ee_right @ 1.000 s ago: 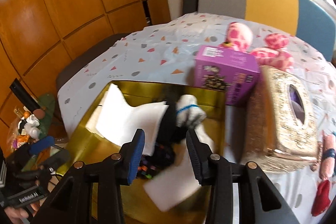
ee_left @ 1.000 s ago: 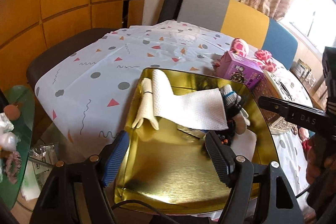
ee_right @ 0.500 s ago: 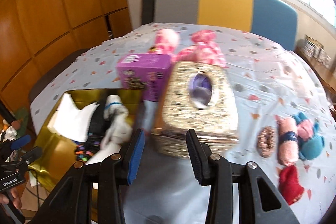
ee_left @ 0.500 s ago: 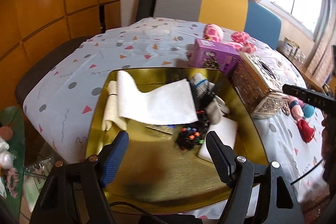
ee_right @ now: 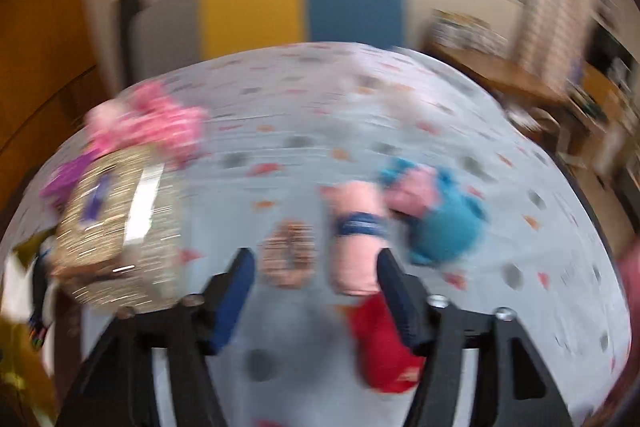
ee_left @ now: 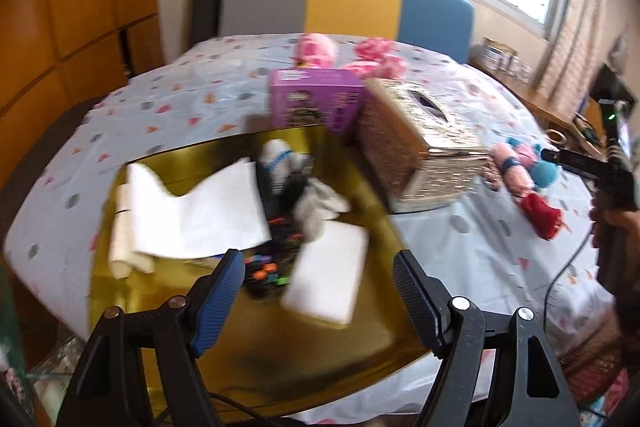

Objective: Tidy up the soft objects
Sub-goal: 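Move both tools back toward the pink towel roll and brown scrunchie, then grasp the brown satin scrunchie with the left tool while the right tool grasps the red sock, then carry the brown scrunchie into the gold tray and open the left tool, then carry the red sock into the gold tray and open the right tool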

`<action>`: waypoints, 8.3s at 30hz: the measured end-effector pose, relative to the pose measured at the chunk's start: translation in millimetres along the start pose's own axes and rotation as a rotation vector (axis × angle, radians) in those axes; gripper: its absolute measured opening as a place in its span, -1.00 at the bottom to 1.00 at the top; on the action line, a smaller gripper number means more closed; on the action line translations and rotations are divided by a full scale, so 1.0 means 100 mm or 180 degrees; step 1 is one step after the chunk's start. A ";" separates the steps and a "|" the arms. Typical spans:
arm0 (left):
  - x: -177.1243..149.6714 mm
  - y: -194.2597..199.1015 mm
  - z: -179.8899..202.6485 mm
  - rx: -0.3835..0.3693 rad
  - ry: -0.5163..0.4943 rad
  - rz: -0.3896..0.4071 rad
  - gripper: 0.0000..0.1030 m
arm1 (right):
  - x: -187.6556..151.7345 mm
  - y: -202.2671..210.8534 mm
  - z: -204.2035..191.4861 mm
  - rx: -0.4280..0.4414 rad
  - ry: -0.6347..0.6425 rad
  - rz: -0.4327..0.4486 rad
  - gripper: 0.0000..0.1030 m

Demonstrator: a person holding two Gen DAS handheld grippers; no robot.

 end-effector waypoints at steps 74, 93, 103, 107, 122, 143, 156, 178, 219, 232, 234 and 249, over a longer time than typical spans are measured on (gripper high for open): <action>0.35 -1.68 2.76 -0.0678 -0.1312 -0.0788 -0.58 | -0.22 -0.54 0.94 0.0992 -0.1461 -0.0955 0.02; 0.40 -1.60 2.84 -0.0744 -0.1423 -0.0825 -0.75 | -0.36 -0.93 0.58 0.0035 -0.0347 -0.1478 -0.35; 1.24 -1.05 3.05 -0.0791 -0.1463 -0.0388 -0.74 | -0.39 -0.94 0.53 -0.0098 -0.0190 -0.1442 -0.34; 1.76 -1.08 2.91 -0.0681 -0.1252 -0.0348 -0.74 | -0.41 -0.91 0.49 -0.0130 -0.0130 -0.1418 -0.34; 2.13 -0.83 0.93 -0.0109 -0.0282 -0.0004 -0.74 | -0.45 -0.92 0.22 -0.0232 0.0111 -0.1347 -0.33; 0.33 -0.35 -0.30 -0.0192 0.0371 -0.0130 -0.73 | -0.62 -0.89 -0.07 -0.0421 0.0380 -0.1225 -0.32; -0.22 0.31 -1.46 0.0306 0.1048 0.0127 -0.72 | -0.70 -0.88 -0.16 -0.0499 0.0448 -0.1195 -0.32; -0.41 -0.41 -1.34 0.0168 0.1018 -0.0344 -0.03 | -0.72 -0.86 -0.19 -0.0683 0.0557 -0.1111 -0.32; -0.32 -0.06 -1.05 0.0528 0.0840 0.0079 0.59 | -0.42 -0.61 -0.19 -0.0009 -0.0031 -0.0973 -0.49; -0.35 -0.05 -1.06 0.0421 0.0891 0.0086 0.60 | 0.72 -0.06 -1.28 0.0485 0.0244 -0.0389 -0.49; -0.35 -0.03 -1.07 0.0413 0.0896 0.0098 0.63 | 0.85 0.00 -1.50 0.0516 0.0367 -0.0308 -0.49; -0.37 0.02 -1.13 0.0484 0.0924 0.0114 0.63 | 0.37 0.23 -2.94 0.1057 0.1610 -0.0322 -0.49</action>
Point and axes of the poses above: each gripper's, at about its wrist camera, not at the fingertips, and y roughly against the way its jaws point, z to its right, x to its top, the point moved 5 cm from there along -y, roughly the way its jaws point, and after that the axes turned 14 degrees about -z, right-handed, at the moved point
